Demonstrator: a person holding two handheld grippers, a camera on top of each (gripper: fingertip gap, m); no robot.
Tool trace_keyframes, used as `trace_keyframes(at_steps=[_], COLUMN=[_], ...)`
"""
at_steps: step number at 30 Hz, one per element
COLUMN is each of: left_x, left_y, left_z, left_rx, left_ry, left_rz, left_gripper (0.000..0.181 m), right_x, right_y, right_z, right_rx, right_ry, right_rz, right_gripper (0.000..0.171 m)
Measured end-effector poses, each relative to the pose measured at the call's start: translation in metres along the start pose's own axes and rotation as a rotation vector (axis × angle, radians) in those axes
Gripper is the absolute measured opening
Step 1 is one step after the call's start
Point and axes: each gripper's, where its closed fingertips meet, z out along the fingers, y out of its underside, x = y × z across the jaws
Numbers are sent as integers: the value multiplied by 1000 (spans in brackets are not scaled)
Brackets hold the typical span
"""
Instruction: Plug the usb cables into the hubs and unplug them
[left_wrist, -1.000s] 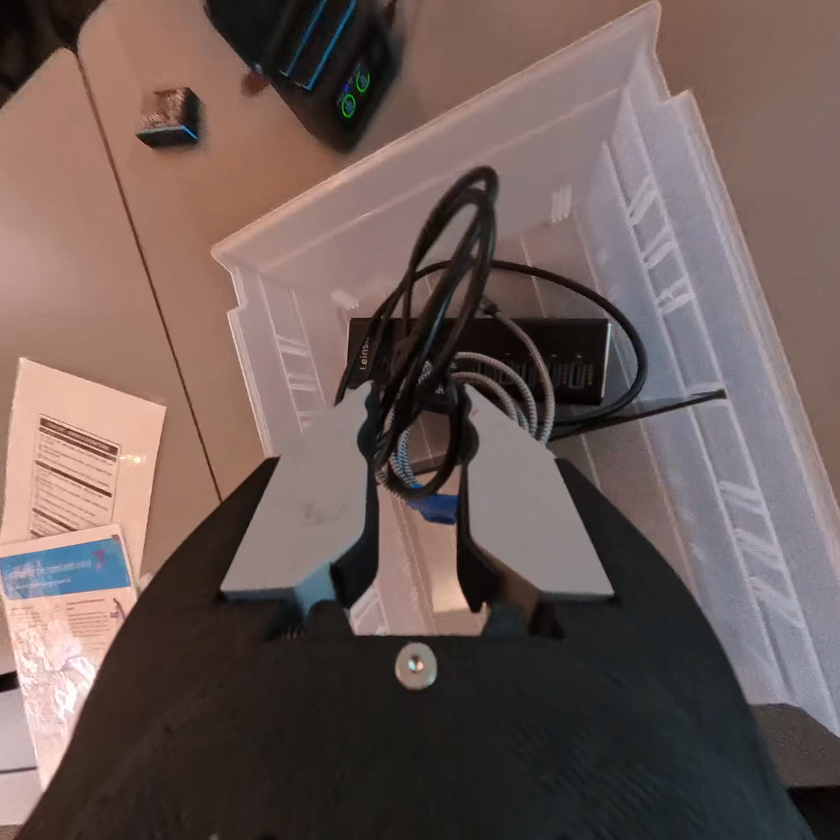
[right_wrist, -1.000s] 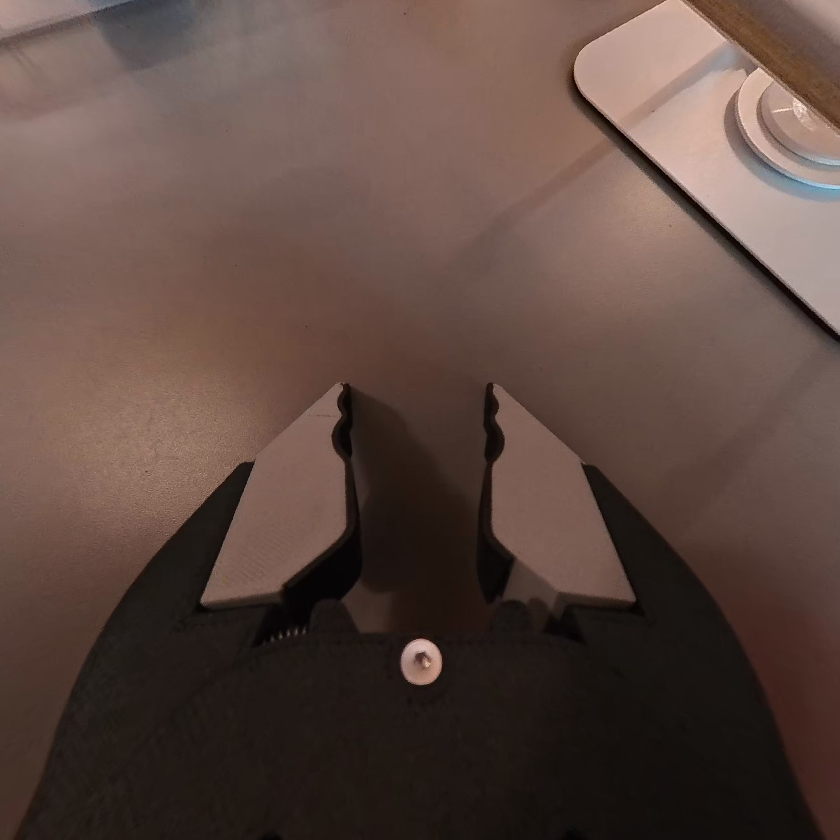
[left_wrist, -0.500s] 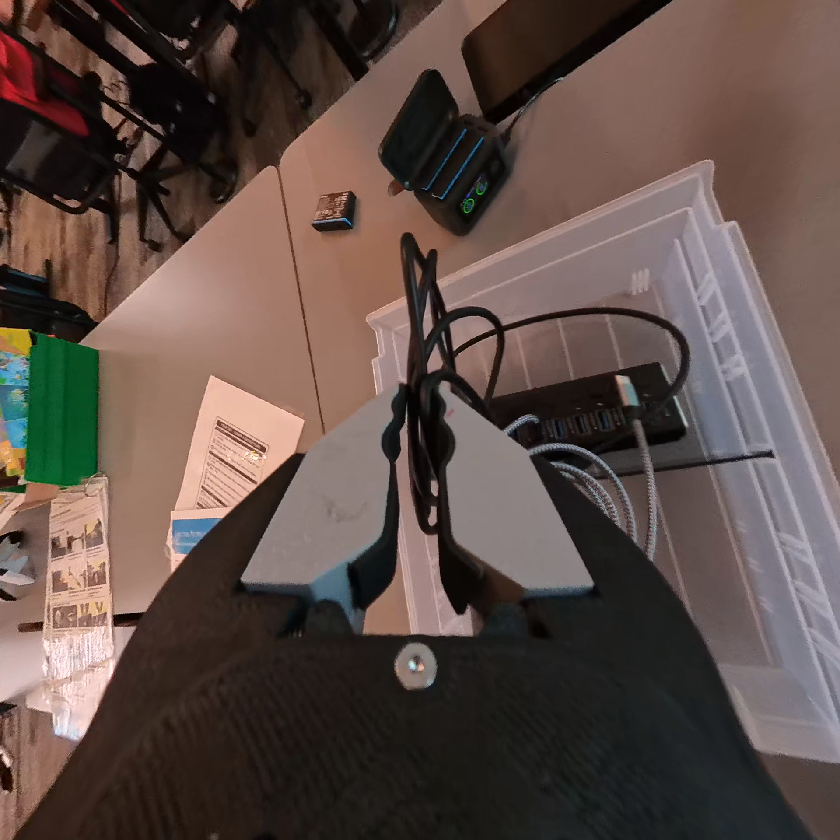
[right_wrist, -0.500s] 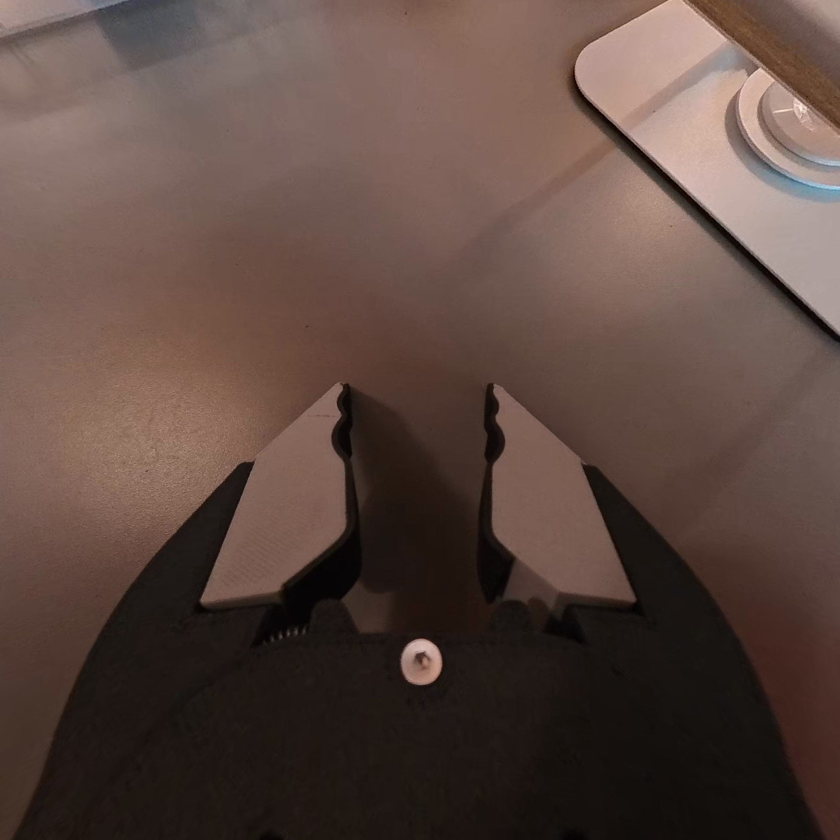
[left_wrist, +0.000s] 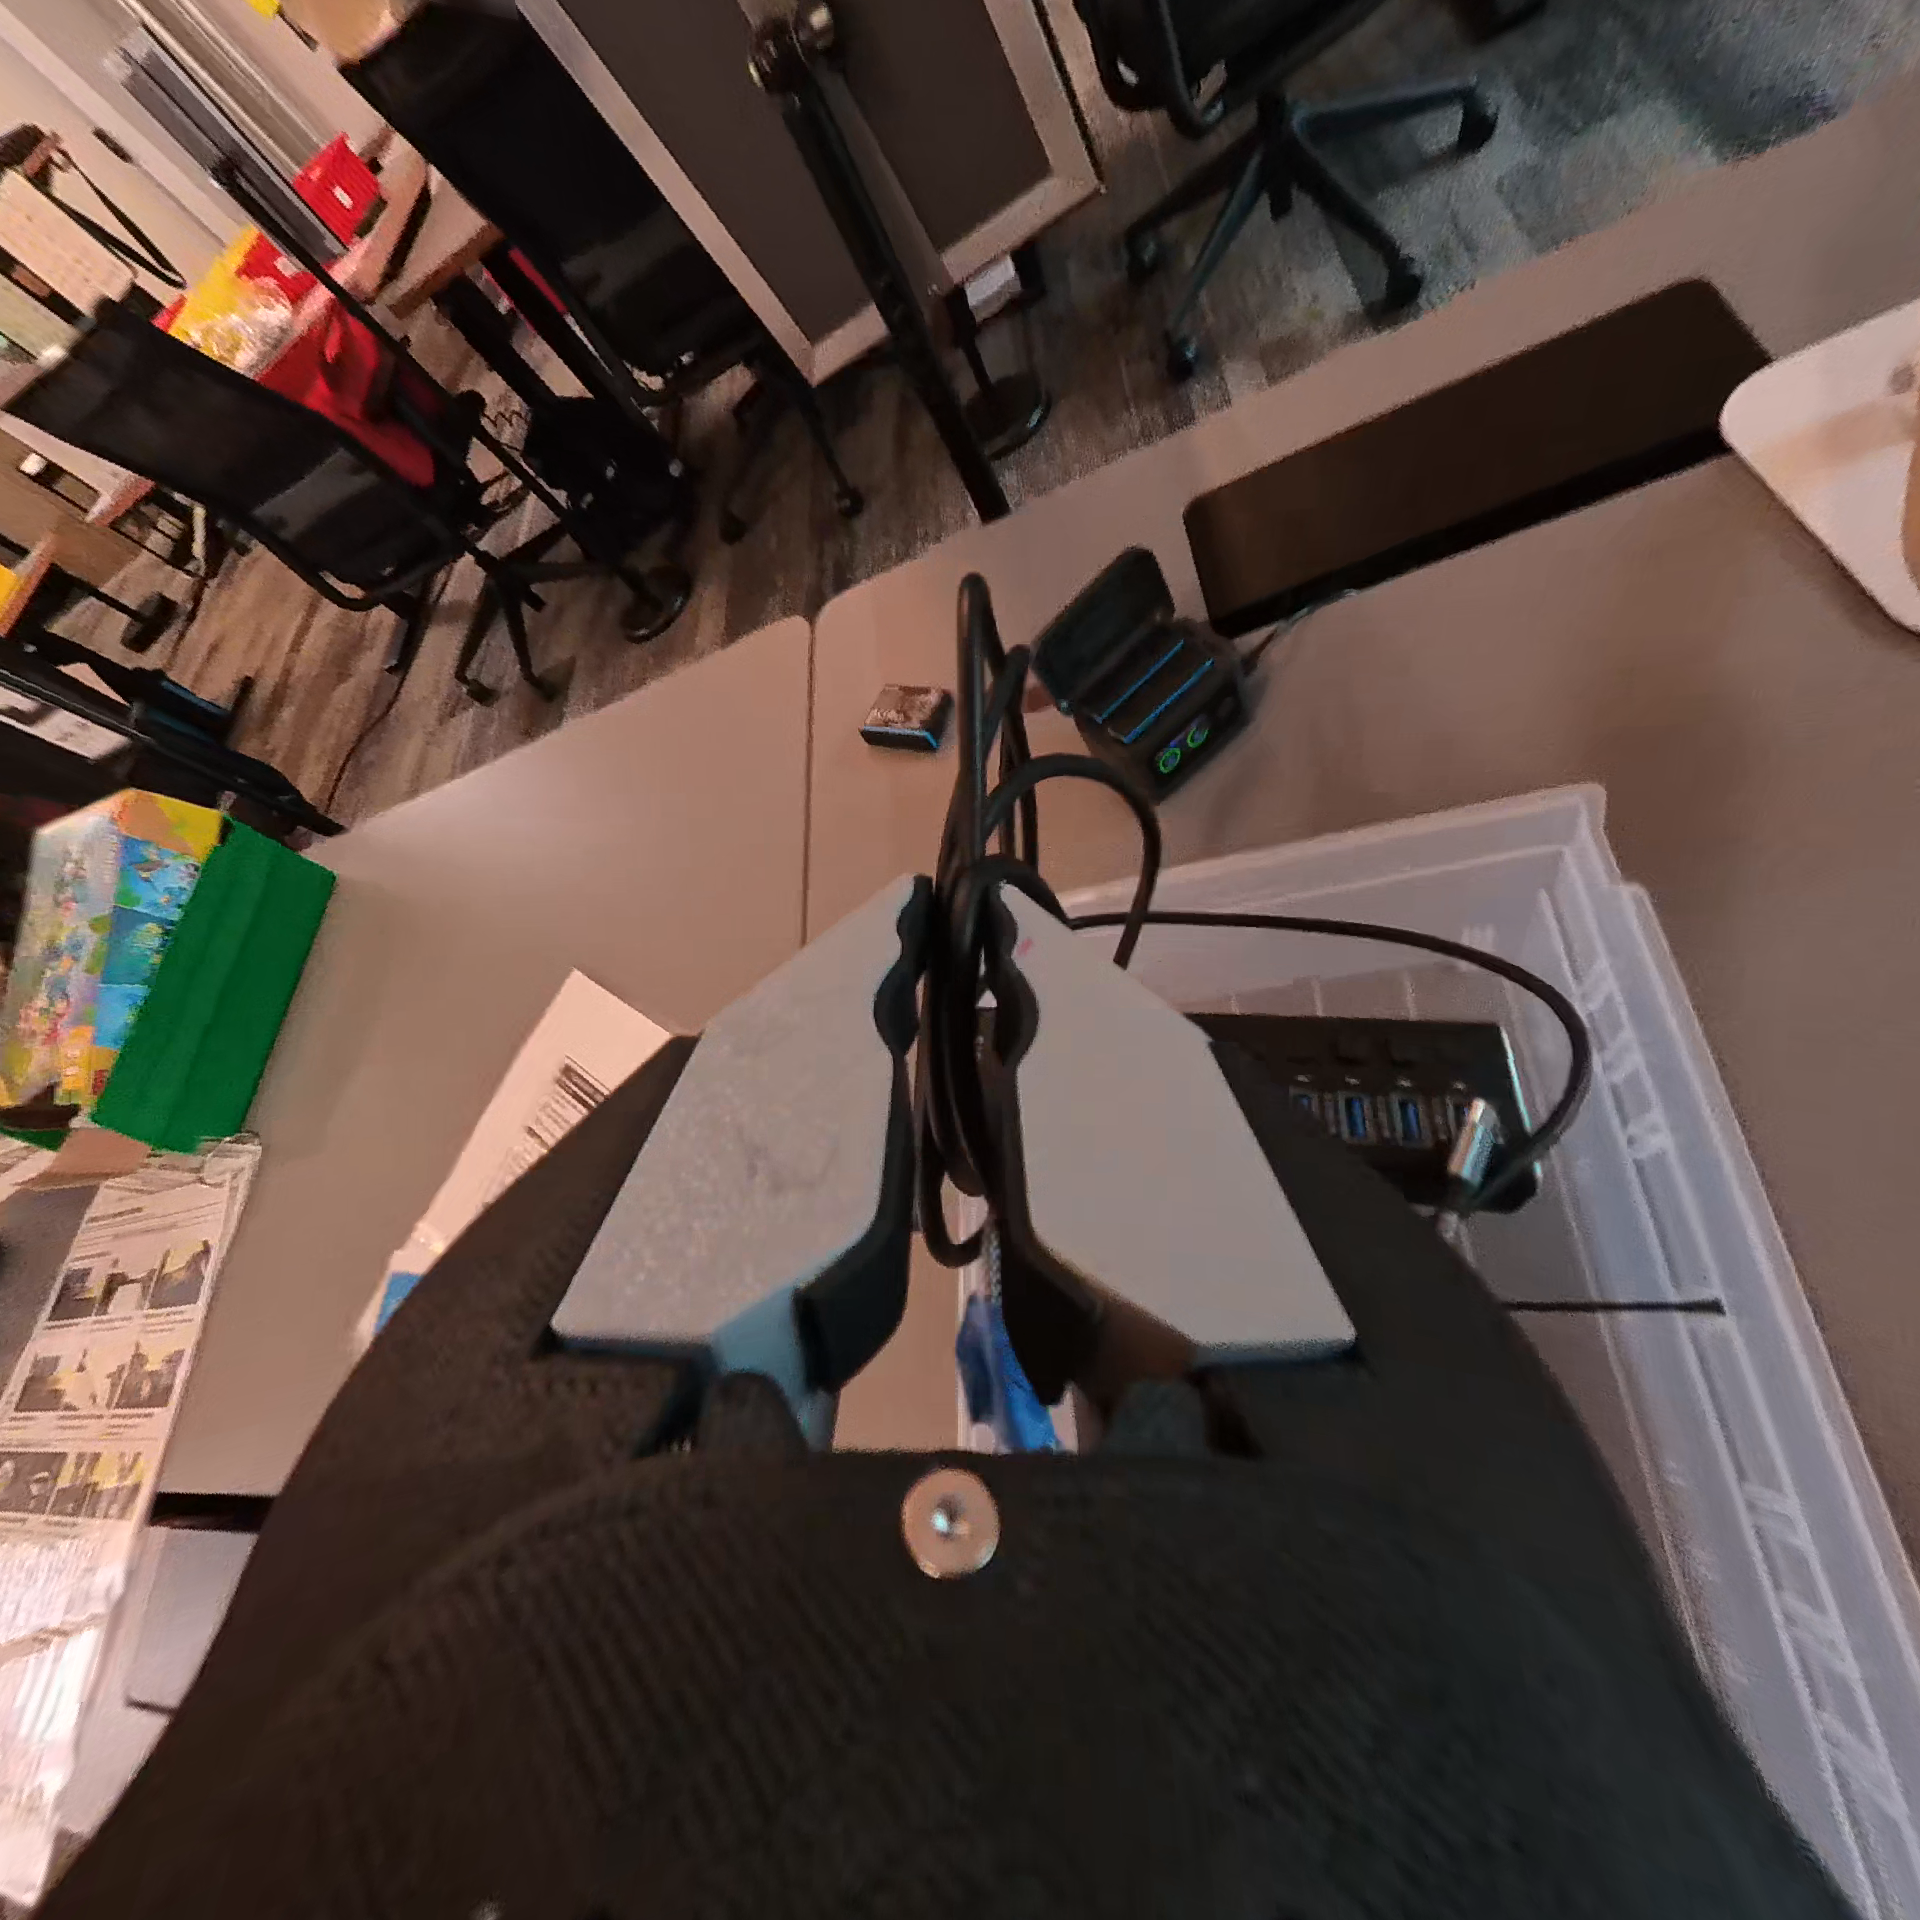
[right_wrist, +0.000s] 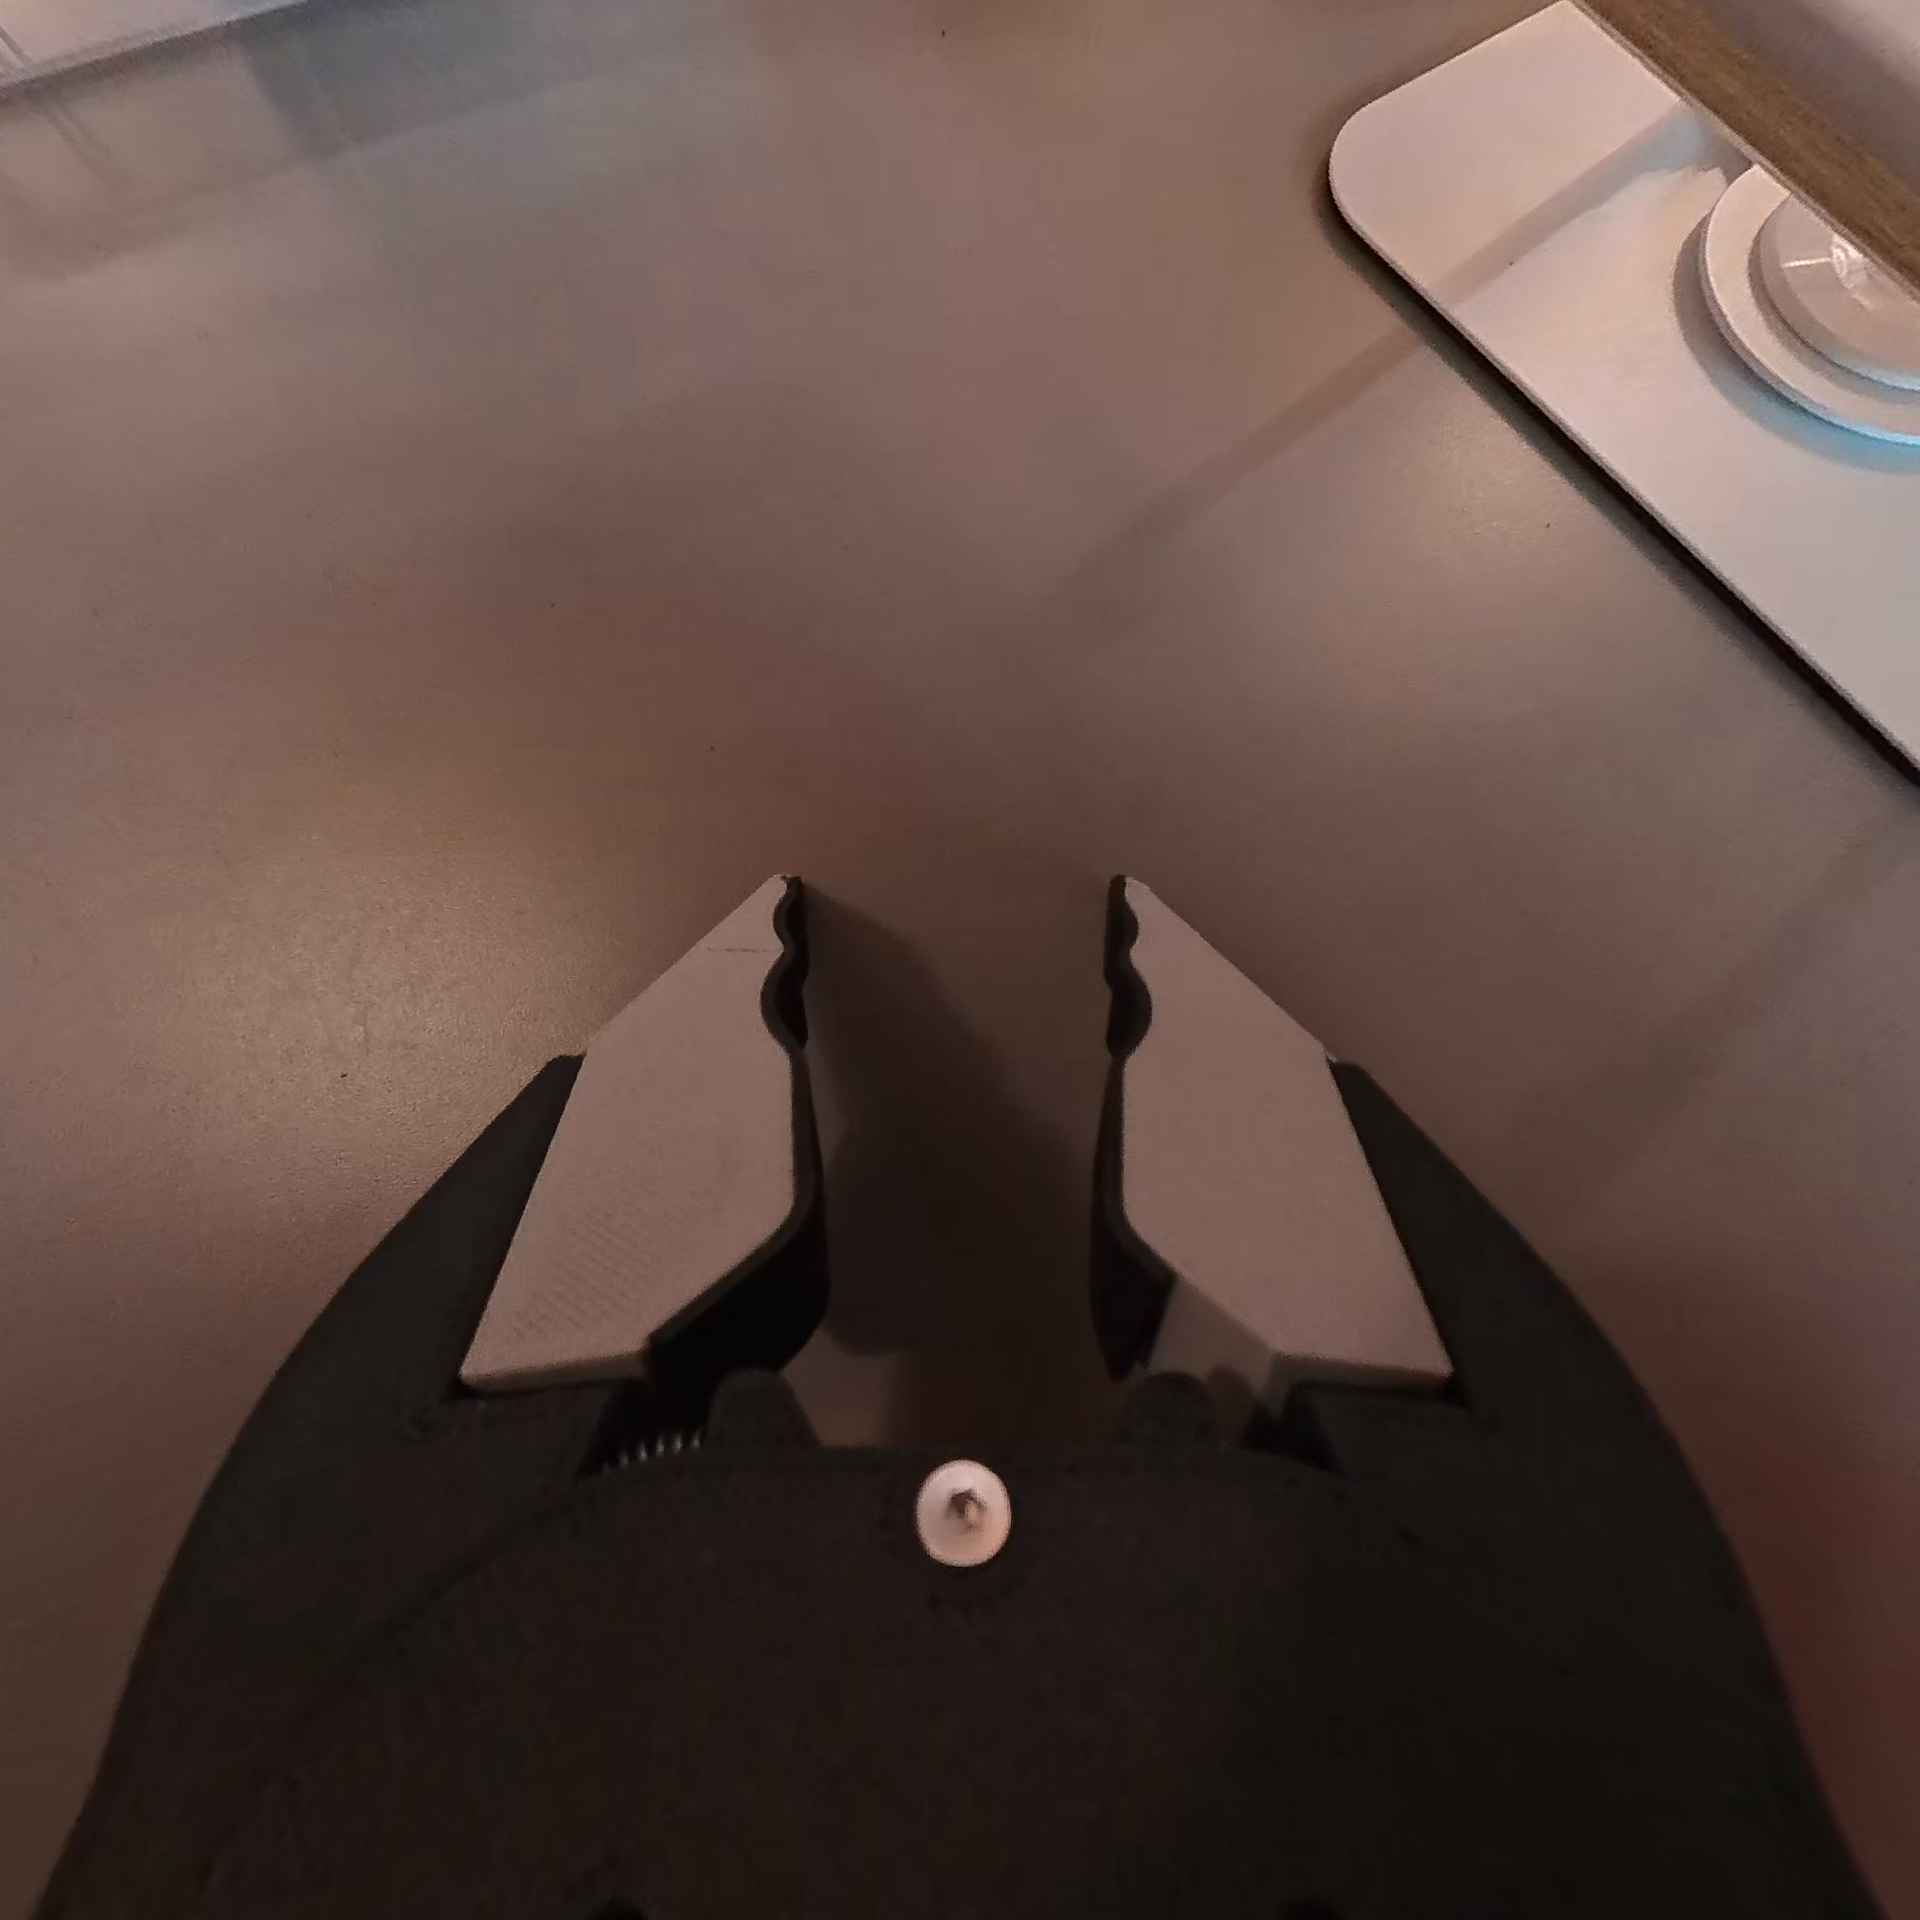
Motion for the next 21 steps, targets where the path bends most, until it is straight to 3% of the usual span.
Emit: trace_keyframes(at_steps=[9,21], left_x=[-5,66], left_y=[-75,-166], left_z=[-62,-149], left_rx=[166,388], left_ry=[-20,113], left_rz=[59,170], left_gripper=[6,6], right_x=[0,-2], right_y=[0,0], right_z=[0,0], right_rx=[0,1], right_ry=[0,-7], right_rz=[-2,-10], right_gripper=[54,52])
